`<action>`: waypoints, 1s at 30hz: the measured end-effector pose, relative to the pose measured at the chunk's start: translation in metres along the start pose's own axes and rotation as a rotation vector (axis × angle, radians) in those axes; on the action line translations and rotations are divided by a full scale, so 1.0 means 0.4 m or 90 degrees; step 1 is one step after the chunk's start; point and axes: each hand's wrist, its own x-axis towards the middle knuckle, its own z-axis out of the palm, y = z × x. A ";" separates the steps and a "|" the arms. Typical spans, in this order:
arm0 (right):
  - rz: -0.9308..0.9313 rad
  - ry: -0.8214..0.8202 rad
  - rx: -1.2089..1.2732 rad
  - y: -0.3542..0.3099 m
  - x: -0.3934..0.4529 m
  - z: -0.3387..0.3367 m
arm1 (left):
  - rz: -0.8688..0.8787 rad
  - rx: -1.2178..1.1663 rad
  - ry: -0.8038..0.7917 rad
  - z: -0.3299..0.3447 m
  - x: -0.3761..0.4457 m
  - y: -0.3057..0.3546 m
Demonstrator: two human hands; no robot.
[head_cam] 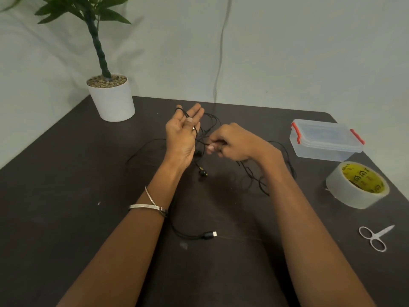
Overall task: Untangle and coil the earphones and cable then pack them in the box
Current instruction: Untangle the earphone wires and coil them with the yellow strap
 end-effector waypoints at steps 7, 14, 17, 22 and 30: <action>-0.013 -0.024 0.091 0.004 -0.026 -0.020 | -0.082 -0.216 0.013 -0.022 0.010 0.027; 0.016 -0.026 0.149 0.026 -0.044 -0.036 | -0.092 -0.215 -0.033 -0.044 0.013 0.034; 0.017 -0.028 0.122 0.020 -0.055 -0.055 | -0.024 0.029 -0.078 -0.012 -0.008 0.023; 0.004 -0.009 0.117 0.021 -0.079 -0.086 | 0.102 0.383 -0.247 0.011 -0.025 -0.014; 0.023 0.304 0.183 0.086 -0.128 -0.131 | -0.098 0.298 -0.561 0.031 -0.077 0.012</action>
